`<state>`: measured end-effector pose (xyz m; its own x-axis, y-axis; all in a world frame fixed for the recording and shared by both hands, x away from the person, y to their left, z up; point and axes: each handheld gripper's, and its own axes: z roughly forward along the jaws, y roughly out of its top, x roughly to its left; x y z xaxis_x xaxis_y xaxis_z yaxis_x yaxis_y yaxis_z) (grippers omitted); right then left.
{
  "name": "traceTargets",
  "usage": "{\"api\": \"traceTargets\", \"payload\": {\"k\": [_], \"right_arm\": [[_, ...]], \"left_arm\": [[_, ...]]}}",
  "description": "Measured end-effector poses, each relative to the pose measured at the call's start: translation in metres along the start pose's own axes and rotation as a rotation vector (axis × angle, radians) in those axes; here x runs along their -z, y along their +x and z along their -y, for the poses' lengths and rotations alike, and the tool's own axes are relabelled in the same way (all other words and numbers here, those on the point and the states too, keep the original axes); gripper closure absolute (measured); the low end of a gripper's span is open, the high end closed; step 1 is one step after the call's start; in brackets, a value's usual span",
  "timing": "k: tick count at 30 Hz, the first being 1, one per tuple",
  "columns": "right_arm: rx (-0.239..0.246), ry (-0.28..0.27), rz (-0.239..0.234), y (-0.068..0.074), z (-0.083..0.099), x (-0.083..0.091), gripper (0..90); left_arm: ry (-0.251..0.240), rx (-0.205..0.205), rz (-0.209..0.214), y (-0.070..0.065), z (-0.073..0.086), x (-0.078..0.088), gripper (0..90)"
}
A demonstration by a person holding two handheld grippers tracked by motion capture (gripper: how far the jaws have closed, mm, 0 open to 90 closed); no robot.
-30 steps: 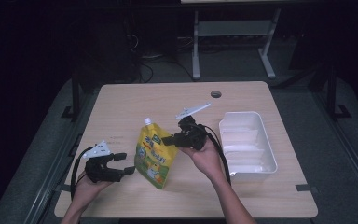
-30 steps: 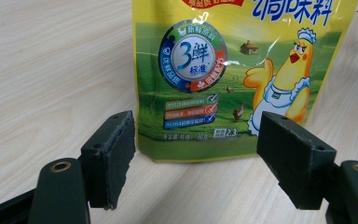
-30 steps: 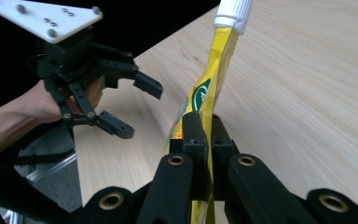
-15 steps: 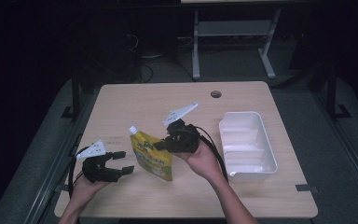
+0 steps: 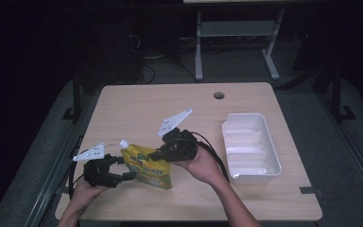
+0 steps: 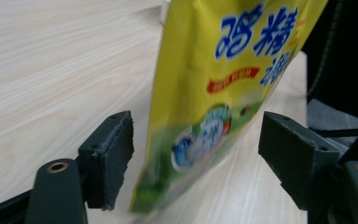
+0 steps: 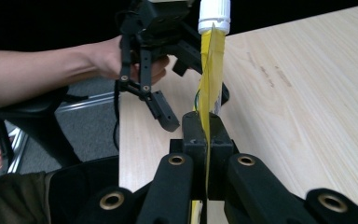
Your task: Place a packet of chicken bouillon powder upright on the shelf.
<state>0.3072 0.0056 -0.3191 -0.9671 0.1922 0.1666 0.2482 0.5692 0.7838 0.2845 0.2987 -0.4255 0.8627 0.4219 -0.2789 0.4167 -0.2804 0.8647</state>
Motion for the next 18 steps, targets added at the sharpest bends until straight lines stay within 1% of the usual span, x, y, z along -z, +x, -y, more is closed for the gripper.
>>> {"api": "traceTargets", "payload": {"k": [2,3,4,5,6,7,8,9,10,12,15,18], "right_arm": [[0.018,0.005,-0.022,0.0023,-0.0003,-0.0009,89.7],[0.018,0.005,-0.022,0.0023,-0.0003,-0.0009,89.7],[0.027,0.006,-0.038,0.0035,-0.0003,-0.0014,89.7],[0.027,0.006,-0.038,0.0035,-0.0003,-0.0014,89.7],[0.032,0.003,-0.042,0.0037,-0.0003,-0.0016,89.7],[0.032,0.0,-0.049,0.0041,-0.0003,-0.0018,89.7],[0.032,-0.003,-0.05,0.0044,-0.0001,-0.0021,89.7],[0.033,-0.004,-0.052,0.0043,0.0002,-0.0026,89.6],[0.036,-0.003,-0.053,0.004,0.0006,-0.003,89.6],[0.037,0.001,-0.05,0.0039,0.0014,-0.004,89.6],[0.037,0.003,-0.046,0.0032,0.0031,-0.0049,89.5],[0.025,-0.005,-0.031,0.001,0.0053,-0.0029,89.1]], "left_arm": [[-0.006,-0.004,0.024,-0.0007,0.0,-0.0001,29.9],[-0.006,-0.004,0.024,-0.0007,0.0,-0.0001,31.5],[-0.001,-0.011,0.044,-0.0015,0.0002,-0.0007,34.0],[-0.001,-0.011,0.044,-0.0015,0.0002,-0.0007,35.6],[0.002,-0.01,0.06,-0.0018,0.0004,-0.0015,35.6],[0.004,-0.008,0.079,-0.0021,0.0005,-0.0021,37.4],[0.007,-0.016,0.09,-0.0026,0.0005,-0.0024,40.1],[0.009,-0.025,0.095,-0.0034,0.0007,-0.0025,45.4],[0.012,-0.03,0.099,-0.0038,0.0007,-0.0027,48.6],[0.022,-0.042,0.094,-0.0046,0.001,-0.0032,54.0],[0.032,-0.041,0.111,-0.004,0.0025,-0.0033,62.3],[0.024,-0.039,0.135,-0.0036,0.0032,-0.0024,70.4]]}}
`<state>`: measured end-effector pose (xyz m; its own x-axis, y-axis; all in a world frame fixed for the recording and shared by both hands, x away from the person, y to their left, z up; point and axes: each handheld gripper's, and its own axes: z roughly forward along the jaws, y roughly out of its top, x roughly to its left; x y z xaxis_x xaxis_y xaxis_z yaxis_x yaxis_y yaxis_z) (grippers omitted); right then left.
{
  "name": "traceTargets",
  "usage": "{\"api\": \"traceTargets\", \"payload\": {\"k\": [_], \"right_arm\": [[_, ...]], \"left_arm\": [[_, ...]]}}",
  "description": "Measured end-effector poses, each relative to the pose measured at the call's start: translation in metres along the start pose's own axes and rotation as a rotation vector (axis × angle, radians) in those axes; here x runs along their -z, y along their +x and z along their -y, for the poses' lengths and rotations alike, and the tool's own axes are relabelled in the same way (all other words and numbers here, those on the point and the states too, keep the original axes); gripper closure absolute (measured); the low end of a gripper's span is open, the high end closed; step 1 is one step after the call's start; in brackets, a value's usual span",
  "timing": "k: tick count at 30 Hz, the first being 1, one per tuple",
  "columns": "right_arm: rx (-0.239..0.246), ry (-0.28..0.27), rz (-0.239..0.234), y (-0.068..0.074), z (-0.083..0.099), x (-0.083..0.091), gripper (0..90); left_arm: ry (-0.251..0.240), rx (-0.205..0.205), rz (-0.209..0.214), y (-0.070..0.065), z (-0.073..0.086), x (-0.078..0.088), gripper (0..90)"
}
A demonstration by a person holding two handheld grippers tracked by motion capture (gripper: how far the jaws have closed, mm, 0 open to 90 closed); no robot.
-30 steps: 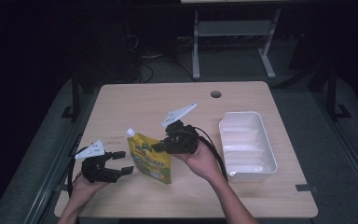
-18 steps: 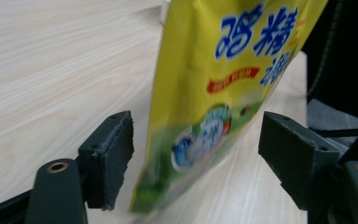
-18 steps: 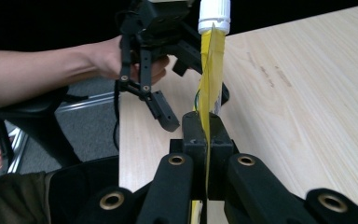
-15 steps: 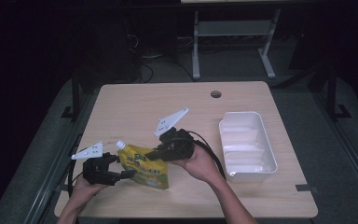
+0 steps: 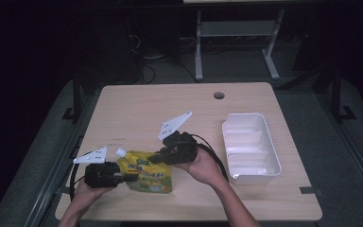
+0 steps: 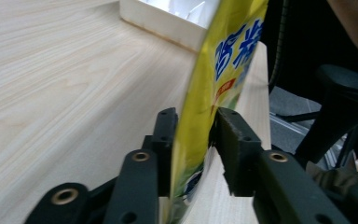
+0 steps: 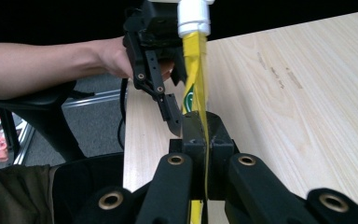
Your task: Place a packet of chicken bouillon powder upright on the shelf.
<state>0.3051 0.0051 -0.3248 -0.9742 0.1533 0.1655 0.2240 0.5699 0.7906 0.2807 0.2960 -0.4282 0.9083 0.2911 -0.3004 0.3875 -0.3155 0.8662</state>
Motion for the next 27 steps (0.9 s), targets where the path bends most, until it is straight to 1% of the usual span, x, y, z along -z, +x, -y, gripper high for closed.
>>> {"api": "traceTargets", "payload": {"k": [1,2,4,5,6,7,8,9,10,13,15,16,19,20,22,23,24,25,26,27], "right_arm": [[0.0,0.0,0.0,0.0,0.0,0.0,89.1],[-0.005,-0.004,0.012,-0.001,0.002,0.001,88.8],[-0.007,-0.008,0.01,-0.002,0.002,0.001,88.7],[-0.011,-0.009,0.012,-0.002,0.003,0.002,88.4],[-0.025,-0.016,0.006,-0.003,0.004,0.002,87.6],[-0.025,-0.016,0.006,-0.003,0.004,0.002,87.6],[-0.033,-0.024,0.007,-0.004,0.005,0.002,85.3],[-0.033,-0.024,0.007,-0.004,0.005,0.002,85.3],[-0.032,-0.013,0.018,-0.004,0.006,0.0,80.9],[-0.036,-0.002,0.029,-0.004,0.007,-0.002,79.2],[-0.043,-0.016,0.032,-0.005,0.008,-0.004,77.1],[-0.055,-0.022,0.036,-0.005,0.009,-0.005,76.9],[-0.062,-0.023,0.039,-0.006,0.008,-0.006,77.0],[-0.064,-0.012,0.041,-0.005,0.007,-0.008,77.4],[-0.063,-0.008,0.041,-0.005,0.007,-0.01,78.1],[-0.061,-0.004,0.041,-0.005,0.007,-0.011,79.6],[-0.057,-0.002,0.033,-0.004,0.006,-0.012,84.6],[-0.057,-0.002,0.033,-0.004,0.006,-0.012,84.6],[-0.053,-0.003,0.031,-0.004,0.006,-0.011,87.5],[-0.053,-0.003,0.031,-0.004,0.006,-0.011,87.5]], "left_arm": [[0.0,0.0,0.0,0.0,0.0,0.0,71.7],[0.001,-0.004,0.004,-0.001,0.0,0.0,73.0],[0.005,-0.01,0.004,-0.001,-0.001,-0.001,73.5],[0.007,-0.011,0.005,-0.002,-0.001,-0.001,74.2],[0.014,-0.02,0.007,-0.002,-0.001,-0.001,74.6],[0.014,-0.02,0.007,-0.002,-0.001,-0.001,74.7],[0.017,-0.023,0.005,-0.002,-0.001,-0.001,74.8],[0.017,-0.023,0.005,-0.002,-0.001,-0.001,74.9],[0.022,-0.02,0.002,-0.002,-0.001,-0.001,74.9],[0.026,-0.019,-0.001,-0.002,-0.001,-0.002,74.9],[0.028,-0.021,-0.005,-0.002,-0.001,-0.002,74.9],[0.03,-0.023,-0.007,-0.003,-0.001,-0.003,75.1],[0.03,-0.027,-0.009,-0.004,-0.002,-0.003,75.2],[0.032,-0.036,-0.01,-0.005,-0.002,-0.004,75.3],[0.036,-0.038,-0.014,-0.005,-0.003,-0.004,75.4],[0.039,-0.039,-0.014,-0.005,-0.002,-0.004,75.5],[0.039,-0.039,-0.014,-0.005,-0.002,-0.004,75.4],[0.039,-0.039,-0.014,-0.005,-0.002,-0.004,75.4],[0.039,-0.042,-0.014,-0.005,-0.002,-0.004,75.3],[0.039,-0.044,-0.015,-0.006,-0.003,-0.004,75.3]]}}
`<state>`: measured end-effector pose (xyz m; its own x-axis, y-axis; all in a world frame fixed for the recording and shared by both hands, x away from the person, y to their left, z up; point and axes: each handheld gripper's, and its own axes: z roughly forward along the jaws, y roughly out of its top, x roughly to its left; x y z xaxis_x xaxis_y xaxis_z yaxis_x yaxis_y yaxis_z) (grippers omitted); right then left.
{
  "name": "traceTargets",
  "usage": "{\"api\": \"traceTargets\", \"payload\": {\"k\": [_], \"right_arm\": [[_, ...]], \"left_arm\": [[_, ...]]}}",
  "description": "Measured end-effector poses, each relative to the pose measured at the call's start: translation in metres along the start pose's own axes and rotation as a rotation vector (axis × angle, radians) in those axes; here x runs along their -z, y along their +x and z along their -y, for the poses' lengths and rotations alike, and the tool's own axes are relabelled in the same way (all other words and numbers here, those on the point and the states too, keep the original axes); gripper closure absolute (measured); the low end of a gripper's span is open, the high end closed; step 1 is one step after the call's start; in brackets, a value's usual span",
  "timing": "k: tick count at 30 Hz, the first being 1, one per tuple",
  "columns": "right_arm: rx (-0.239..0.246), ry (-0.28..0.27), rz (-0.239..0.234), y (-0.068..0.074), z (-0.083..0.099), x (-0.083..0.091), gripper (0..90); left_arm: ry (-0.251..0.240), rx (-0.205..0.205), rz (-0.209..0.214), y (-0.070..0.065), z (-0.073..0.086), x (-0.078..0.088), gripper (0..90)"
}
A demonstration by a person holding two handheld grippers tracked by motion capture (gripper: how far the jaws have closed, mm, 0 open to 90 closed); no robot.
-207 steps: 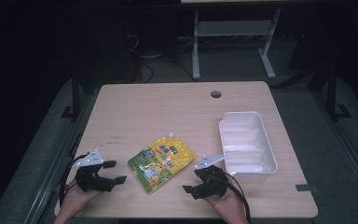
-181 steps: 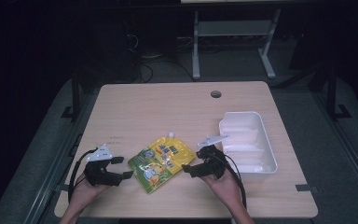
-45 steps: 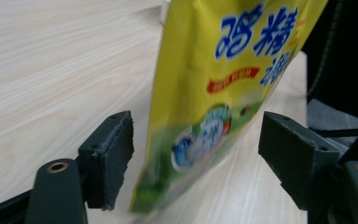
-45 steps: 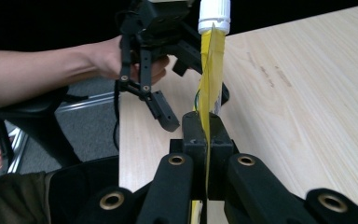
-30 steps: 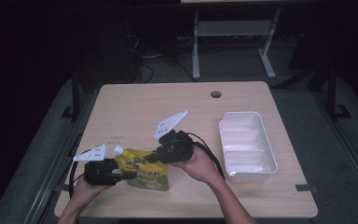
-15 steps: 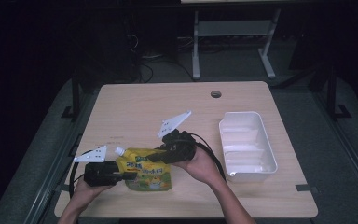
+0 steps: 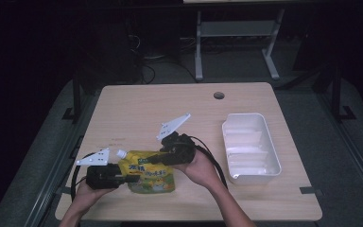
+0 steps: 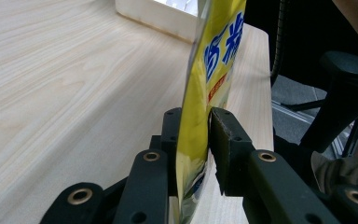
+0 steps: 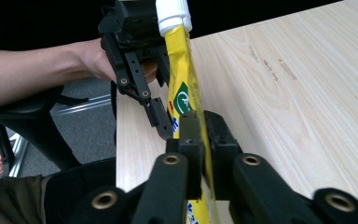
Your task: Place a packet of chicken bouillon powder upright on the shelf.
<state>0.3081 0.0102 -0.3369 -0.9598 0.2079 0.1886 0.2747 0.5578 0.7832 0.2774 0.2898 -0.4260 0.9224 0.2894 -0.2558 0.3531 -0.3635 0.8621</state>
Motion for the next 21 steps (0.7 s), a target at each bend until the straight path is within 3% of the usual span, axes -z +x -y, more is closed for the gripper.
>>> {"api": "traceTargets", "payload": {"k": [6,11,21], "right_arm": [[0.011,0.002,-0.008,0.001,-0.001,0.002,89.5],[0.019,0.009,0.017,0.002,-0.003,0.01,89.6],[0.016,-0.001,0.044,-0.003,-0.005,0.029,89.6]], "left_arm": [[-0.023,0.007,-0.044,0.001,-0.001,0.003,64.2],[-0.049,0.027,-0.082,0.002,0.0,0.009,52.3],[-0.027,0.023,-0.103,0.003,0.001,0.007,50.2]]}}
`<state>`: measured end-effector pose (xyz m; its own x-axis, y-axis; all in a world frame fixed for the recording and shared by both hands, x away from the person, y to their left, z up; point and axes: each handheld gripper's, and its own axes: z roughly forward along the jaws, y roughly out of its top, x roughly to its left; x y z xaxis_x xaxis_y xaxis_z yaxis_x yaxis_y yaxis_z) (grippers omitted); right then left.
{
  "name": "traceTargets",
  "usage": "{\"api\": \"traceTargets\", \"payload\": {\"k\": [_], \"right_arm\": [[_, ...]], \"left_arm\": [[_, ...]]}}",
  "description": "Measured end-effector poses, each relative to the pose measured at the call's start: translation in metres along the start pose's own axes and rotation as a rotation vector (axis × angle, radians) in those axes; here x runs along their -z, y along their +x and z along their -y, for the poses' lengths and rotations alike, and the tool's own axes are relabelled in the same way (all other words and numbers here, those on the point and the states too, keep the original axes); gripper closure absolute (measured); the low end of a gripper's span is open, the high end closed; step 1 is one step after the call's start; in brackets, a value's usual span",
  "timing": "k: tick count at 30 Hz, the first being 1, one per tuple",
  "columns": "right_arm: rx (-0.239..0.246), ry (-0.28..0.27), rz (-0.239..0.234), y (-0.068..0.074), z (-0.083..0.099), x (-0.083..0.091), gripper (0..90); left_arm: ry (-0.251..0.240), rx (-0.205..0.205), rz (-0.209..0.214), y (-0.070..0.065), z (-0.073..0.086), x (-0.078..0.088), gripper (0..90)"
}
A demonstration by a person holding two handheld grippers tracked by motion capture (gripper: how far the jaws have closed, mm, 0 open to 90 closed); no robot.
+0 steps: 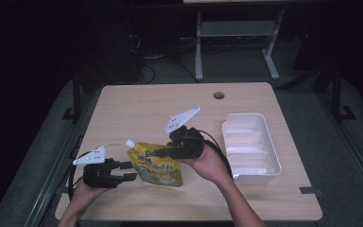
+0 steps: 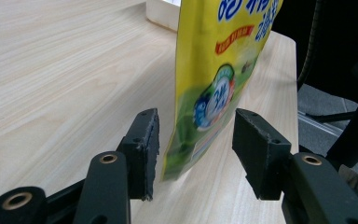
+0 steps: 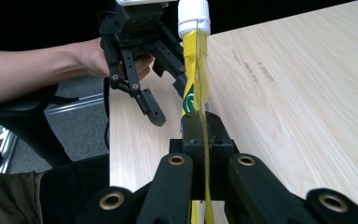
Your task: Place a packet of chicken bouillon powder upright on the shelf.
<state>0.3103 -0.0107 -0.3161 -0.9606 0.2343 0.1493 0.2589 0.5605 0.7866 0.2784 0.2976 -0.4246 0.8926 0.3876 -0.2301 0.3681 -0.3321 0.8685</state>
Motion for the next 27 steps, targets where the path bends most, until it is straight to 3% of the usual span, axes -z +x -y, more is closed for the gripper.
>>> {"api": "traceTargets", "payload": {"k": [5,14,27], "right_arm": [[-0.004,0.0,0.007,-0.004,0.0,0.008,89.6],[-0.03,-0.018,0.007,-0.023,0.001,0.039,89.6],[-0.033,-0.02,0.071,-0.055,0.005,0.087,89.6]], "left_arm": [[-0.002,0.007,-0.002,0.001,0.001,0.001,49.6],[0.003,0.015,-0.008,0.003,0.003,0.002,48.8],[0.014,0.026,-0.01,0.005,0.006,0.002,48.2]]}}
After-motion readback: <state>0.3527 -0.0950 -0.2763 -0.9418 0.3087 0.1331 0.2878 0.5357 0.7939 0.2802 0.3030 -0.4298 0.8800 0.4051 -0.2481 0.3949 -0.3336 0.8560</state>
